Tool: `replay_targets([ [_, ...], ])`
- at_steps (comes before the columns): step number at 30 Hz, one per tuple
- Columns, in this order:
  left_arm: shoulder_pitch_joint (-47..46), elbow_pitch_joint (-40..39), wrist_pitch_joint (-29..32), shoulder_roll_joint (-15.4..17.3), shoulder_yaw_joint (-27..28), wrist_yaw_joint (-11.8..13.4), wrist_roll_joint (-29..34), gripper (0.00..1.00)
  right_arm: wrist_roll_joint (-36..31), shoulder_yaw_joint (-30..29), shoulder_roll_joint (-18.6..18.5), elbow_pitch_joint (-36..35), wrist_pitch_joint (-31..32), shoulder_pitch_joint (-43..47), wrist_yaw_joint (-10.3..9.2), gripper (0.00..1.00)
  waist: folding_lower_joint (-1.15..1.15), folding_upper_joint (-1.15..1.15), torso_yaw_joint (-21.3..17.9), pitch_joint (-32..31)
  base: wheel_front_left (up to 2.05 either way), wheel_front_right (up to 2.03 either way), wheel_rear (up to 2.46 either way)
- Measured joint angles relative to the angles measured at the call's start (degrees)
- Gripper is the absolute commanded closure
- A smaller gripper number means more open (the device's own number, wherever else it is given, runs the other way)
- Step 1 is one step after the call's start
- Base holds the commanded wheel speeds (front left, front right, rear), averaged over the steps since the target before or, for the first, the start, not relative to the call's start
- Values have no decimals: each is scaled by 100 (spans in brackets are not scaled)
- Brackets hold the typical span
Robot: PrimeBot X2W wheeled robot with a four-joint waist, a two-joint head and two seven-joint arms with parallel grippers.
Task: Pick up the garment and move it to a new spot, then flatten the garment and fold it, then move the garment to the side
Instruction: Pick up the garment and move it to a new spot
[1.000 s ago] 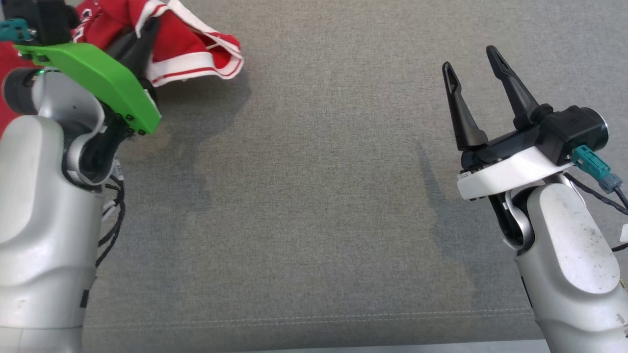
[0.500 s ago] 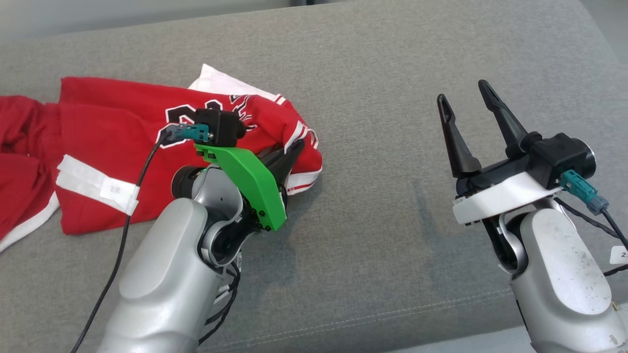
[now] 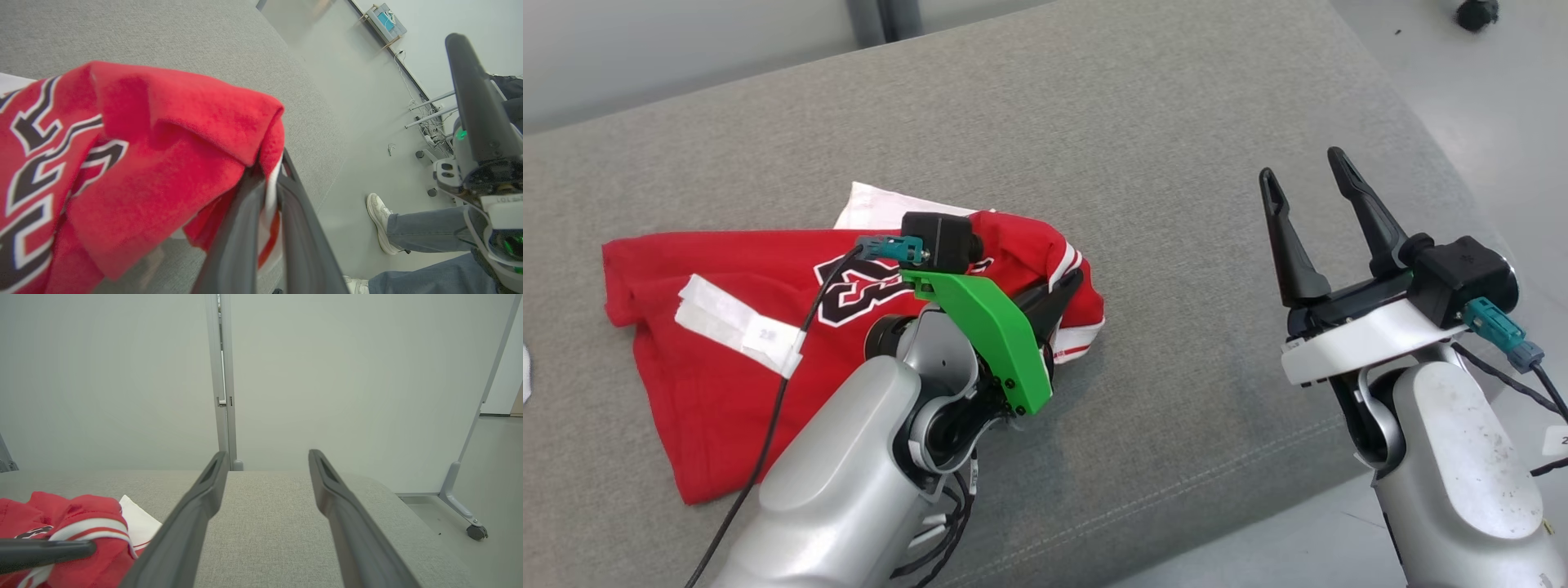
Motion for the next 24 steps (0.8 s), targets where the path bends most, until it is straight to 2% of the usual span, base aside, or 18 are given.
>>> replay_targets([
  [2, -1, -16, -58, 5, -73, 233, -241, 100, 9, 4, 19, -2, 0, 3, 0, 0, 0, 0, -165, 6, 0, 0, 0],
  [3, -35, 36, -185, 20, -119, 450, -285, 89, 13, 29, 37, 0, 0, 9, 0, 0, 0, 0, -327, 17, 0, 0, 0],
  [4, -87, 114, -215, 27, -169, 513, -209, 77, 30, 44, 51, 2, 0, 17, 0, 0, 0, 0, -410, 25, 0, 0, 0],
  [8, -208, 508, -363, 26, -222, 579, -110, 68, 48, 89, 70, 10, 0, 46, 0, 0, 0, 0, -729, 71, 0, 0, 0],
  [10, -250, 766, -452, 27, -294, 584, 43, 74, 79, 100, 77, 14, 0, 53, 0, 0, 0, 0, -876, 102, 0, 0, 0],
  [11, -282, 891, -470, 26, -292, 586, 44, 73, 85, 102, 81, 15, 0, 53, 0, 0, 0, 0, -944, 118, 0, 0, 0],
  [14, -417, 1263, -651, 19, -179, 608, 45, 50, 85, 112, 83, 38, 0, 54, 0, 0, 0, 0, -1122, 163, 0, 0, 0],
  [16, -565, 1445, -780, 25, -69, 613, 56, 55, 85, 116, 90, 46, 0, 60, 0, 0, 0, 0, -1211, 180, 0, 0, 0],
  [17, -662, 1517, -836, 22, -18, 614, 70, 51, 85, 115, 94, 44, 0, 67, 0, 0, 0, 0, -1244, 185, 0, 0, 0],
  [19, -883, 1667, -921, 14, 13, 614, 137, 9, 85, 83, 97, 42, 0, 103, 0, 0, 0, 0, -1263, 190, 0, 0, 0],
  [21, -1044, 1823, -1034, 0, 60, 614, 248, 12, 85, 68, 98, 52, 0, 143, 0, 0, 0, 0, -1234, 186, 0, 0, 0],
  [22, -1094, 1902, -1049, 1, 66, 614, 270, 2, 85, 67, 100, 52, 0, 152, 0, 0, 0, 0, -1211, 178, 0, 0, 0],
  [24, -1152, 2104, -1229, -5, 110, 615, 403, 0, 85, 73, 108, 54, 0, 161, 0, 0, 0, 0, -1158, 161, 0, 0, 0],
])
